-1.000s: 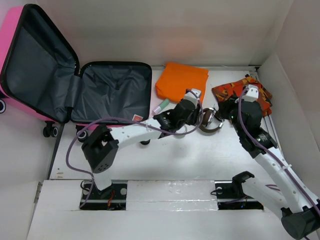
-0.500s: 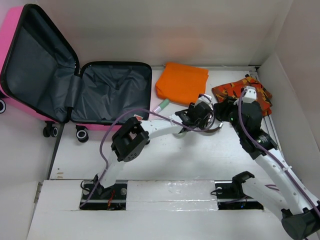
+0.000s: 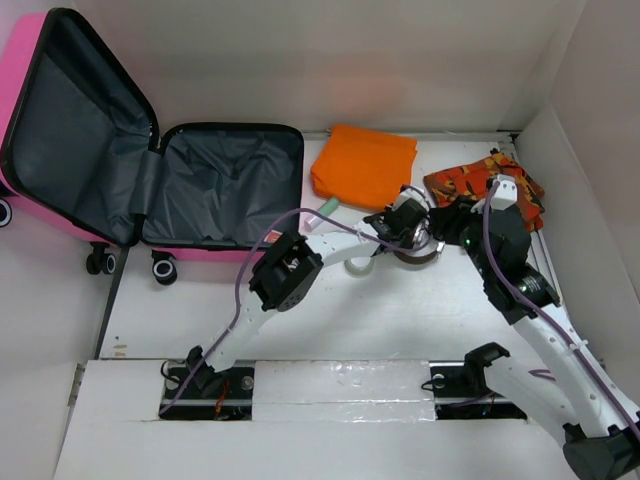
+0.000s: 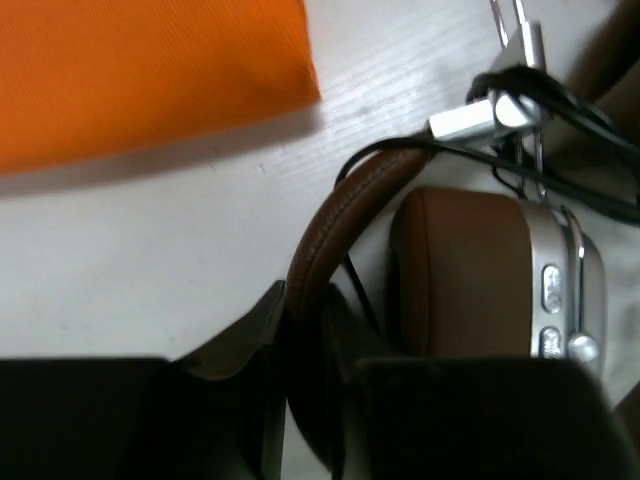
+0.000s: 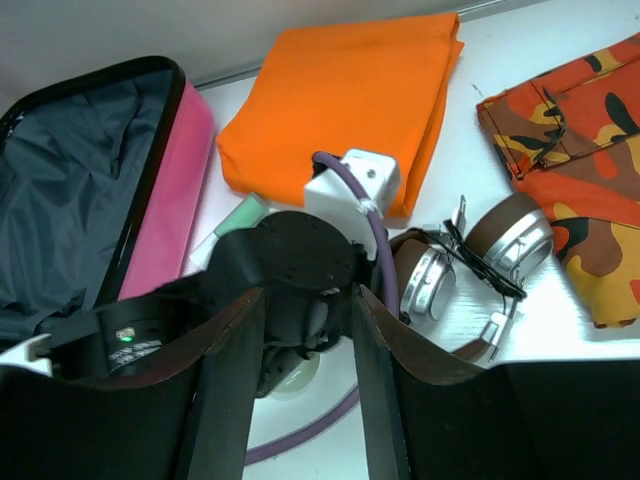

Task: Pack the luggage

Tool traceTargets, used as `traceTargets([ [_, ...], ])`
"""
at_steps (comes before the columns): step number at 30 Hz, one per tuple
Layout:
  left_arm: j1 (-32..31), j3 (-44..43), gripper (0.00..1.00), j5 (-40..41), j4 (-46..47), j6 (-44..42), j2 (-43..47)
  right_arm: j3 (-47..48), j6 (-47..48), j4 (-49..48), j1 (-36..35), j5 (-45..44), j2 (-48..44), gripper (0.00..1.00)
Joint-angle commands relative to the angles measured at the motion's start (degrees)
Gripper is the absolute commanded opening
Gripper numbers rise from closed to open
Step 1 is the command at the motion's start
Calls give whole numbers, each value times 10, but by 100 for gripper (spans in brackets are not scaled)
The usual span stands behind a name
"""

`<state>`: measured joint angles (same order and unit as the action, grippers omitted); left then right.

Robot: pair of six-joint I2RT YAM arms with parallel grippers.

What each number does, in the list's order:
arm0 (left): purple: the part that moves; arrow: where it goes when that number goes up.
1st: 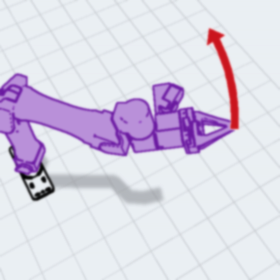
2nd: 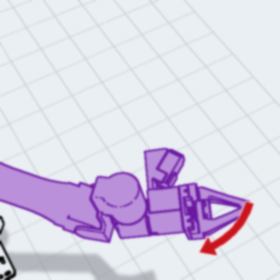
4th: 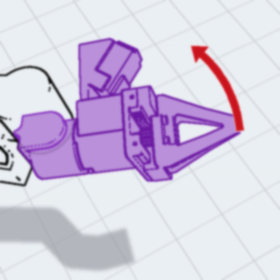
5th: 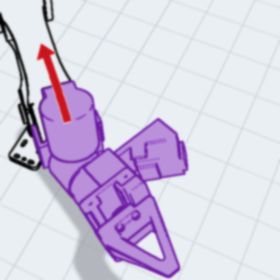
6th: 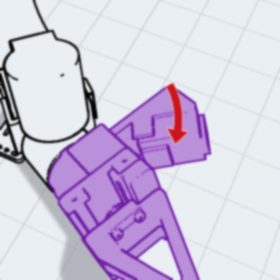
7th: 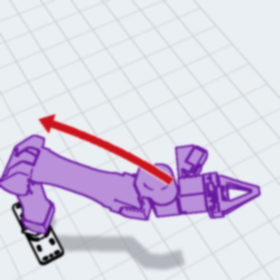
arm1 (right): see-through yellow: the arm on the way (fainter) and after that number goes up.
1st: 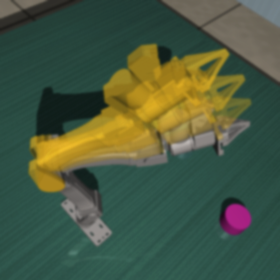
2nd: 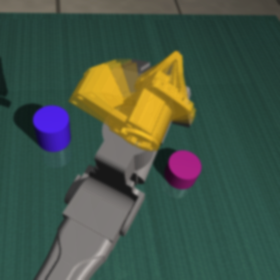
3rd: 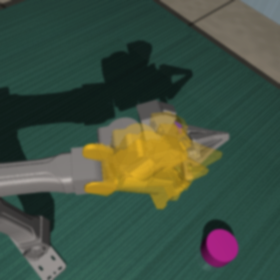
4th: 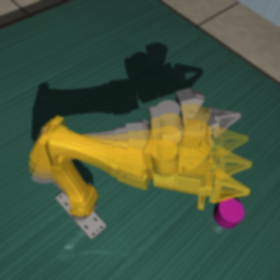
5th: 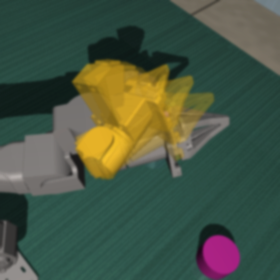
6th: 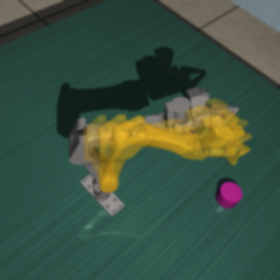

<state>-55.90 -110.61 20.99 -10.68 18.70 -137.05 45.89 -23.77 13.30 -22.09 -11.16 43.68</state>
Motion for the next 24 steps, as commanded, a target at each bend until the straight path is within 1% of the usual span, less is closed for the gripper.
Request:
traceTargets([
  [1,-4,-11,8,-3,-25,-5,-4,-3,0,-14,0,11,-7,46],
  [2,-4,-11,0,-3,-25,-5,1,-3,0,-14,0,11,-7,46],
  [3,-4,-11,0,-3,-25,-5,7,-3,0,-14,0,11,-12,46],
  [5,-4,11,0,-32,-6,0,57,-3,0,-14,0,4,-12,46],
  [7,-10,51,0,-43,25,0,106,-3,0,-8,0,-3,-20,46],
  [8,-15,64,0,-43,35,0,161,2,6,-8,0,-11,-27,46],
  [10,-15,117,0,-43,71,0,222,3,6,-2,0,-18,-36,46],
  [11,-4,140,0,-50,86,0,285,9,6,-2,0,-18,-45,46],
  [12,4,162,0,-58,103,12,316,9,6,-2,0,-18,-45,46],
  [13,17,207,0,-69,132,21,346,9,6,-2,0,-18,-53,46],
  [14,33,228,0,-81,141,32,374,9,6,-7,0,-12,-60,46],
  [15,70,248,0,-82,150,46,425,3,6,-7,0,-2,-60,46],
  [16,91,270,0,-73,167,69,449,-5,6,-17,0,5,-60,46],
  [17,114,314,0,-62,173,83,470,-5,6,-22,0,13,-60,46],
  [18,165,334,0,-40,173,97,507,-11,6,-28,-5,31,-52,46],
  [19,191,354,0,-27,179,110,523,-20,6,-28,-5,38,-46,46],
  [20,220,394,0,-18,184,141,537,-20,6,-35,-12,44,-30,47],
  [21,251,416,0,-24,189,158,549,-27,6,-42,-12,44,-22,47],
  [22,315,437,0,-34,201,171,565,-34,6,-42,-26,52,-14,50],
  [23,347,474,0,-44,216,186,565,-34,11,-48,-33,52,-5,52],
  [24,378,487,0,-54,217,219,571,-34,19,-55,-39,52,14,54],
])
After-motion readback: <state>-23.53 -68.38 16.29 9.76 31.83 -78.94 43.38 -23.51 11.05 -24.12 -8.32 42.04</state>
